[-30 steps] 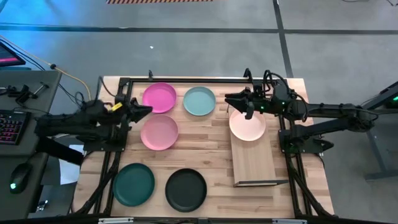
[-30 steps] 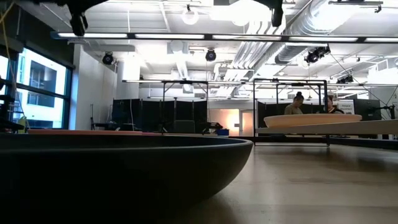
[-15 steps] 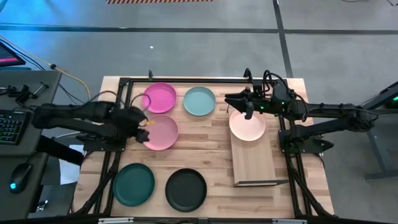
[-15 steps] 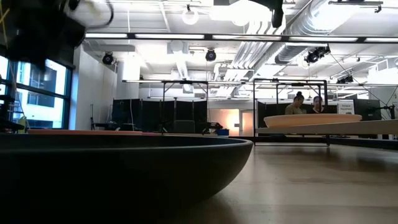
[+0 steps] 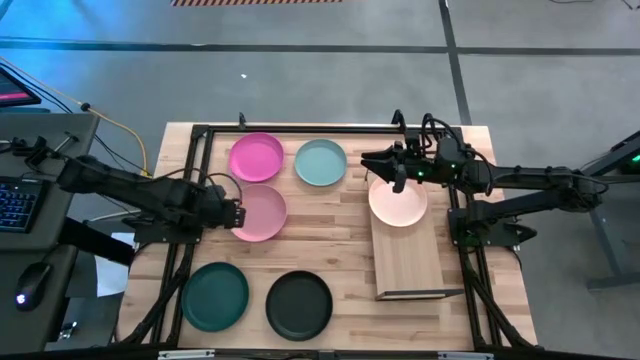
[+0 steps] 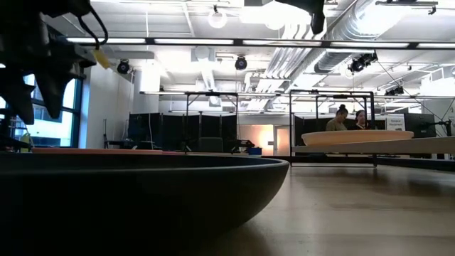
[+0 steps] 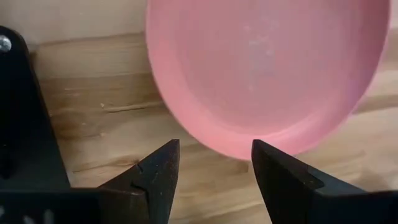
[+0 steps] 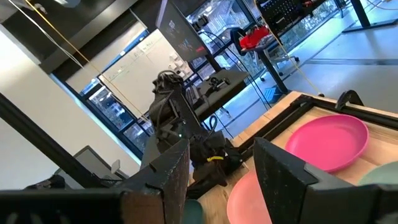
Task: Place and stack plates onto a shelf
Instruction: Put the light pink plate on the shelf
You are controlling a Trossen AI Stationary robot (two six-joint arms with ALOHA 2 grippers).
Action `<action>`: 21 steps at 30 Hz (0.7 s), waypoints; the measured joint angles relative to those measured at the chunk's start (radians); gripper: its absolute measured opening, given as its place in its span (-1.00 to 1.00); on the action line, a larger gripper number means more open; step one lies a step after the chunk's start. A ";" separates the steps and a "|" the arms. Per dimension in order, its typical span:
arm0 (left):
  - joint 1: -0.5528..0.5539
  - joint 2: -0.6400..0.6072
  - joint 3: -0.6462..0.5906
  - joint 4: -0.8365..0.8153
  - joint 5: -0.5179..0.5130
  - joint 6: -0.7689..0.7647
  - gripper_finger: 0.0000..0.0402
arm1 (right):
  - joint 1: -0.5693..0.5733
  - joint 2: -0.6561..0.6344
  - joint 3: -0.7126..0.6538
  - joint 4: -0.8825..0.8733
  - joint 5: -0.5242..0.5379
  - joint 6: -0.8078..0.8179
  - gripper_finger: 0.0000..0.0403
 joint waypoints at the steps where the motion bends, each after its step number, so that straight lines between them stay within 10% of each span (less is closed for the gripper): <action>1: -0.011 0.016 0.000 0.001 -0.006 -0.025 -0.06 | 0.000 0.000 0.000 -0.005 0.000 0.000 -0.20; 21: -0.127 0.337 0.000 0.120 -0.070 -0.332 -0.06 | 0.000 0.000 0.000 -0.043 -0.004 -0.026 -0.20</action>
